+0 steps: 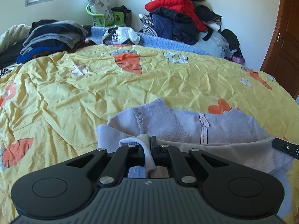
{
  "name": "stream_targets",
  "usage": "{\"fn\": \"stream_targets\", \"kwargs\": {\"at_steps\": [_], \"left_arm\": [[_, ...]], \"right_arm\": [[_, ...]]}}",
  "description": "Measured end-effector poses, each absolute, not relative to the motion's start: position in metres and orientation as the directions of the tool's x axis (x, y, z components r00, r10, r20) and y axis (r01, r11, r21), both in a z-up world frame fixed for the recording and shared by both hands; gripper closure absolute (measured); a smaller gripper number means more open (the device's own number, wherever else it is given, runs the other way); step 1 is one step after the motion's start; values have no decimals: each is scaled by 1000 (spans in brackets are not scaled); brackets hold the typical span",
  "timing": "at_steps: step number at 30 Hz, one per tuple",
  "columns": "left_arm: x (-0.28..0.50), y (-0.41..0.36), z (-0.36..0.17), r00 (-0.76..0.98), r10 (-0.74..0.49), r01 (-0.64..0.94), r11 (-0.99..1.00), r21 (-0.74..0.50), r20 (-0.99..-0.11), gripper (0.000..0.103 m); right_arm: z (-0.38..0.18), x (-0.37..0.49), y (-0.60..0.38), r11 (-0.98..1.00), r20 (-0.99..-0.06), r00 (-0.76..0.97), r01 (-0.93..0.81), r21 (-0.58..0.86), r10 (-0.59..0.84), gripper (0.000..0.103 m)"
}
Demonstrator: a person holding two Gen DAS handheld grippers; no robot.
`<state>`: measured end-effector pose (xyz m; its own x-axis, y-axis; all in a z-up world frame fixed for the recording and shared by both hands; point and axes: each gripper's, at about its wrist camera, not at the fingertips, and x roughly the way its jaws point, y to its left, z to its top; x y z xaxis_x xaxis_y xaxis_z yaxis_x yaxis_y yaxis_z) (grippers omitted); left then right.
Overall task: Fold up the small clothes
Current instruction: 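Lower the held hem with both tools onto the folded sleeves, then open the right tool to release its hem corner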
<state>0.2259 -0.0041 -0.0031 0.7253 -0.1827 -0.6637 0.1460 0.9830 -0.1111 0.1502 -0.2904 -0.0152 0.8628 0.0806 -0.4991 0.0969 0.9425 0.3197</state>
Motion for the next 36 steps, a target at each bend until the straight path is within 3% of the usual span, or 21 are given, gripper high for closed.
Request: {"fn": "stream_targets", "kwargs": {"at_steps": [5,9,11,16,22,29,34,36], "left_arm": [[237,0,-7,682,-209,146,978,-150,-701,99],[250,6,-10,639,-233,128,972,-197,-733,99],[256,10,-12,619,-255,117,965,-233,-743,99],[264,25,-15,585,-320,81,937,-339,-745,99],[267,32,-12,581,-336,62,926,-372,-741,99],[291,48,-17,524,-377,-90,867,-490,-763,98],[300,52,-17,498,-389,-151,841,-519,-775,97],[301,54,-16,507,-384,-163,837,-523,-772,97]], "right_arm": [[-20,159,-294,939,-518,850,96,329,95,96],[-21,170,-296,938,-535,839,95,333,104,86],[-22,175,-298,933,-543,831,96,347,117,86],[-26,190,-309,899,-565,804,93,427,186,86],[-32,204,-326,826,-561,785,117,552,263,86],[-43,226,-345,713,-545,792,212,668,275,85],[-50,236,-355,648,-514,814,241,722,271,56],[-49,237,-356,660,-511,821,239,713,255,55]]}}
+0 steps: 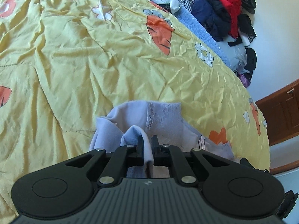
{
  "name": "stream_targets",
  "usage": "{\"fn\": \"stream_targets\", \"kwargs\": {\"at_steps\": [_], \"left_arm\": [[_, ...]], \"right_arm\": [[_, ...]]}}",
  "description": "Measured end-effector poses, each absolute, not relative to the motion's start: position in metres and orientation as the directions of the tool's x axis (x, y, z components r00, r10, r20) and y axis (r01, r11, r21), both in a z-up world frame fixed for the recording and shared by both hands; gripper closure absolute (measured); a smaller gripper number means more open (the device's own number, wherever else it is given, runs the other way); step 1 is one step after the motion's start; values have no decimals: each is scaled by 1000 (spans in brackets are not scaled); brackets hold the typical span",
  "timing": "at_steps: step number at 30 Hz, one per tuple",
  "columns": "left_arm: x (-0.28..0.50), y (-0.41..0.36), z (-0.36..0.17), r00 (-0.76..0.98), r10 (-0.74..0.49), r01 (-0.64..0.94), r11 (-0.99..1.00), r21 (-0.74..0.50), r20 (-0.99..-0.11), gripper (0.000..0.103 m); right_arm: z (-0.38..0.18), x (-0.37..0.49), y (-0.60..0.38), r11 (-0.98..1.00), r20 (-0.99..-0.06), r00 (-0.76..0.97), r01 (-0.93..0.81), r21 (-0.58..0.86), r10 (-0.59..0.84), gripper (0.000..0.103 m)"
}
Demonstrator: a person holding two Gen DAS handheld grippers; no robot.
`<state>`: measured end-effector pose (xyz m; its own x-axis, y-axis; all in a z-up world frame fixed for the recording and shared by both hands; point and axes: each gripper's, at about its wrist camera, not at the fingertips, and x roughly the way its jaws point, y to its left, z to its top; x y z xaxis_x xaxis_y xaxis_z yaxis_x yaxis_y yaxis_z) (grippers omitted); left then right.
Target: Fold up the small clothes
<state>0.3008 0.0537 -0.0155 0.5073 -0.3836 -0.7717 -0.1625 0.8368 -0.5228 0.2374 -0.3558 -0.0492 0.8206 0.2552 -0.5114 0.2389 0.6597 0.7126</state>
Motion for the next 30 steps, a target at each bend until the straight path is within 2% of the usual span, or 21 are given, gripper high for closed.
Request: {"fn": "stream_targets", "kwargs": {"at_steps": [2,4,6,7,9,11,13,16,18,22,23,26,28,29,30], "left_arm": [[301,58,-14,526,-385,-180,821,-541,-758,96],[301,65,-12,556,-382,-206,797,-567,-739,84],[301,74,-11,598,-378,-235,761,-605,-707,43],[300,78,-9,627,-372,-237,745,-623,-684,37],[298,83,-6,666,-360,-220,743,-633,-653,36],[299,84,-3,660,-352,-208,763,-611,-664,36],[297,83,-1,651,-356,-171,792,-586,-671,36],[290,78,6,646,-331,-107,853,-511,-688,36],[285,74,10,652,-326,-12,898,-440,-684,36],[266,64,23,687,-341,262,940,-219,-641,35],[260,63,24,686,-358,322,930,-177,-633,32],[243,59,26,668,-403,487,873,-42,-625,30],[231,55,25,653,-418,570,820,47,-632,30],[225,53,24,649,-422,597,798,80,-634,30],[221,51,23,639,-430,625,774,104,-637,30]], "right_arm": [[-46,239,-354,682,-513,825,235,693,237,54],[-43,239,-352,707,-508,832,222,672,222,48],[-39,238,-350,738,-516,835,224,636,191,47],[-35,236,-347,756,-508,842,210,620,183,48],[-26,232,-338,807,-489,853,153,570,183,48],[-16,232,-330,868,-493,854,109,484,168,43],[-9,236,-329,905,-500,854,90,417,145,43],[-9,246,-338,907,-541,818,59,417,195,44],[-12,250,-336,931,-580,788,23,363,207,45],[-19,249,-306,994,-632,767,-75,85,112,44],[-22,250,-300,995,-637,765,-95,32,94,44],[-28,253,-289,992,-644,761,-126,-30,77,47],[-28,255,-292,993,-642,761,-116,14,98,65],[-27,256,-295,994,-639,762,-102,40,103,69],[-25,256,-298,994,-636,763,-92,65,112,82]]}}
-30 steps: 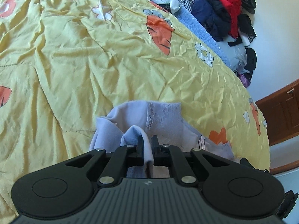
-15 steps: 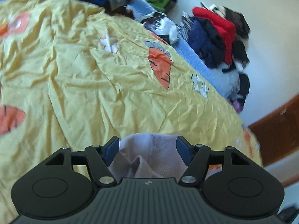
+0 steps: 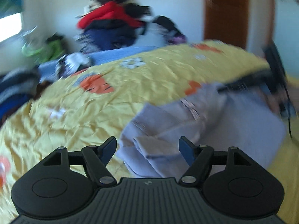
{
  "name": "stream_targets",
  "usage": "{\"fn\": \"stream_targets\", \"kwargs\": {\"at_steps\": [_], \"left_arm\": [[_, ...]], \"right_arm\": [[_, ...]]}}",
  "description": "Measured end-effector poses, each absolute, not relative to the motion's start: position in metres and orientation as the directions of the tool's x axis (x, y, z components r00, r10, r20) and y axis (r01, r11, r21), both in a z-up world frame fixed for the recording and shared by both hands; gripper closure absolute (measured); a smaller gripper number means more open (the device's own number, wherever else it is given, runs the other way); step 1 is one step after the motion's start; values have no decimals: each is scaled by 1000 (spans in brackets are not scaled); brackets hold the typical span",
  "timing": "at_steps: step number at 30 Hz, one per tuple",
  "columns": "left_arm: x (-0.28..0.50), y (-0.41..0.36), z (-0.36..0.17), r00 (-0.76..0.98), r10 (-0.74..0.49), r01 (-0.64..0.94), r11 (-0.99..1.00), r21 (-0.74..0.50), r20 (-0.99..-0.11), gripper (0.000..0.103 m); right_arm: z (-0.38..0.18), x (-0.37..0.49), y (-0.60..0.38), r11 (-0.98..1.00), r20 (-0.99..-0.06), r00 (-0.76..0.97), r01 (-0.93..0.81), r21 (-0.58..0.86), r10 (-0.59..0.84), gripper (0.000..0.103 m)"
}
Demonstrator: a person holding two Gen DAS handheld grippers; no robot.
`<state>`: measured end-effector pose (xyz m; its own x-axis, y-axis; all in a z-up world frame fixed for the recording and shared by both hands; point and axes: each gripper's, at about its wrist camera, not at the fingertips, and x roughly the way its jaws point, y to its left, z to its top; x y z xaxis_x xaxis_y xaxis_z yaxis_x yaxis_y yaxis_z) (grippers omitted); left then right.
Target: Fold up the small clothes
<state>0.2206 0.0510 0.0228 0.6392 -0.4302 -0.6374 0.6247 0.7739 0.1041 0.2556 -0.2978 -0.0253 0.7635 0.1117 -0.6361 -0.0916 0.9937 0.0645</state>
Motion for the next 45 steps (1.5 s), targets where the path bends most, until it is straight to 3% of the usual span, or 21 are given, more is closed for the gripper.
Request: {"fn": "stream_targets", "kwargs": {"at_steps": [4,13,18,19,21,22,26,30,32,34,37,39,41,43,45], "left_arm": [[207,36,15,610,-454,702,690,176,-650,30],[202,-15,-21,686,-352,703,546,455,-637,30],[230,-22,-22,643,-328,711,593,379,-693,33],[235,-21,-20,617,-327,717,610,339,-716,39],[245,-20,-15,582,-343,717,644,266,-738,63],[250,-19,-13,585,-341,700,670,246,-736,64],[268,-19,-7,661,-311,595,772,225,-682,64],[285,-21,-5,777,-201,424,867,260,-596,60],[289,-19,-3,797,-151,363,894,264,-585,54],[286,-14,-1,800,-116,326,908,265,-589,48],[274,-6,4,795,-114,306,923,232,-595,45],[266,-2,7,776,-160,323,932,165,-610,36],[256,-4,7,738,-241,361,930,68,-630,35],[249,-13,0,687,-295,403,915,11,-664,35],[245,-26,-13,654,-285,419,908,22,-700,35]], "right_arm": [[-23,256,-309,987,-619,774,-53,150,135,100],[-24,244,-318,977,-566,819,36,210,92,101],[-21,236,-317,978,-525,848,39,206,77,101],[-20,235,-317,977,-520,850,41,210,77,100],[-20,235,-320,976,-518,853,50,210,68,101],[-20,235,-320,977,-519,853,55,206,61,101],[-25,239,-326,973,-527,850,124,193,-4,101],[-31,242,-330,965,-552,832,183,189,-49,100],[-29,237,-332,958,-539,837,225,180,-95,88],[-23,228,-334,953,-496,860,241,186,-121,87],[-13,230,-336,962,-497,868,138,237,-2,83],[-11,239,-331,951,-532,832,19,309,156,83],[-12,247,-321,902,-544,763,-116,417,350,83],[-22,260,-301,794,-565,585,-260,549,582,80],[-31,268,-271,833,-653,520,-294,468,551,81]]}}
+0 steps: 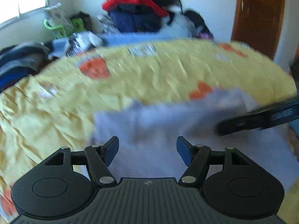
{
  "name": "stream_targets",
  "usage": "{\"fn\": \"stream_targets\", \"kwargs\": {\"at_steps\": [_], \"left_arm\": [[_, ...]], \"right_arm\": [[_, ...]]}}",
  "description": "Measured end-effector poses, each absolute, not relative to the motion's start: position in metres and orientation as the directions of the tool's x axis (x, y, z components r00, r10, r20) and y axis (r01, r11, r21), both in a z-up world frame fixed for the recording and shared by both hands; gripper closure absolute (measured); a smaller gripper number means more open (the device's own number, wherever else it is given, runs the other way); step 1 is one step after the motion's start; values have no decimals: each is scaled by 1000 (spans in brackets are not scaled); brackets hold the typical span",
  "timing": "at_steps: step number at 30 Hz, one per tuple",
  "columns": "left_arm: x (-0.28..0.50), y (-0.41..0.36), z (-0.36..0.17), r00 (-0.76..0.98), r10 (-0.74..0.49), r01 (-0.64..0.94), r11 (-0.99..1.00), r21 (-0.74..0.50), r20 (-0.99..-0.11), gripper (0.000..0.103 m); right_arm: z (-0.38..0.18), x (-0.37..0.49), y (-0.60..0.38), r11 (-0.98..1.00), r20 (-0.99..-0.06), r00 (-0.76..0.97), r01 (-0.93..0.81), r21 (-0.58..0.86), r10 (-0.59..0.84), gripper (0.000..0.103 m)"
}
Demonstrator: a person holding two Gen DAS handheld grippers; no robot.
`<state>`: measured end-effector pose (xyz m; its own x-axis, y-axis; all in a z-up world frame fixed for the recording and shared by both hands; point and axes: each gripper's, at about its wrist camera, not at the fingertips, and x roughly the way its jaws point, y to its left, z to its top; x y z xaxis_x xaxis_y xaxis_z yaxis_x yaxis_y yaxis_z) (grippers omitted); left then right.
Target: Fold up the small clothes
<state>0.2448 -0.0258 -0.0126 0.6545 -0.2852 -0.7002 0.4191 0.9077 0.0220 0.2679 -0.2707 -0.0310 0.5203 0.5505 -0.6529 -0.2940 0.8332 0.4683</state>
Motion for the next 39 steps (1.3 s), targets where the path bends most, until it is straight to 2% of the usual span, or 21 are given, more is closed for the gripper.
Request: {"fn": "stream_targets", "kwargs": {"at_steps": [2,4,5,6,7,9,11,14,17,20,23,26,27,29,31,33,35,36,37,39], "left_arm": [[242,-37,-28,646,-246,425,902,73,-723,35],[235,-41,-34,675,-230,424,898,114,-701,35],[232,-41,-34,676,-229,423,899,115,-700,35],[232,-40,-34,673,-233,424,899,108,-703,35],[233,-39,-33,669,-238,423,901,97,-704,35],[232,-35,-34,666,-247,425,901,86,-704,35],[231,-34,-35,671,-250,427,900,88,-698,33],[226,-36,-38,688,-246,422,901,100,-683,31],[225,-36,-40,698,-247,415,905,98,-673,30],[225,-35,-40,695,-253,410,908,83,-673,29],[226,-35,-40,693,-255,408,910,74,-674,27],[225,-35,-40,699,-252,406,910,81,-670,26],[225,-35,-41,702,-251,405,911,83,-667,26],[225,-36,-41,705,-250,403,911,84,-663,25],[225,-35,-42,707,-253,402,912,81,-660,25],[224,-34,-43,712,-256,400,913,78,-654,25],[222,-35,-45,718,-255,397,914,80,-647,24],[222,-35,-46,721,-254,395,915,81,-645,24],[221,-36,-46,722,-251,392,917,81,-644,23],[222,-37,-46,722,-248,387,919,80,-645,23]], "right_arm": [[-35,277,-253,918,-707,586,-271,290,396,87],[-28,284,-253,972,-680,694,-162,173,237,90],[-21,284,-256,991,-635,762,-71,111,126,87],[-13,281,-259,999,-575,818,35,38,-6,70],[-5,277,-263,994,-519,850,107,0,-92,64],[11,265,-278,993,-453,890,90,82,-43,62],[18,259,-296,984,-457,889,62,169,22,59],[13,256,-321,972,-524,852,109,210,17,54],[-3,252,-347,929,-587,806,155,336,78,53],[-23,251,-358,889,-620,767,159,430,163,60],[-35,253,-352,891,-640,748,155,427,176,60],[-36,257,-345,891,-619,763,135,433,185,62],[-34,259,-342,897,-609,770,117,425,189,67],[-29,260,-337,924,-612,772,89,371,171,93],[-21,257,-327,952,-600,788,59,301,141,98],[-4,240,-321,959,-517,840,-14,283,165,98],[14,218,-318,952,-377,899,-118,282,224,99],[20,212,-315,962,-350,914,-120,247,204,99],[21,214,-312,976,-375,914,-86,199,157,99],[7,234,-310,993,-488,871,6,118,53,99]]}}
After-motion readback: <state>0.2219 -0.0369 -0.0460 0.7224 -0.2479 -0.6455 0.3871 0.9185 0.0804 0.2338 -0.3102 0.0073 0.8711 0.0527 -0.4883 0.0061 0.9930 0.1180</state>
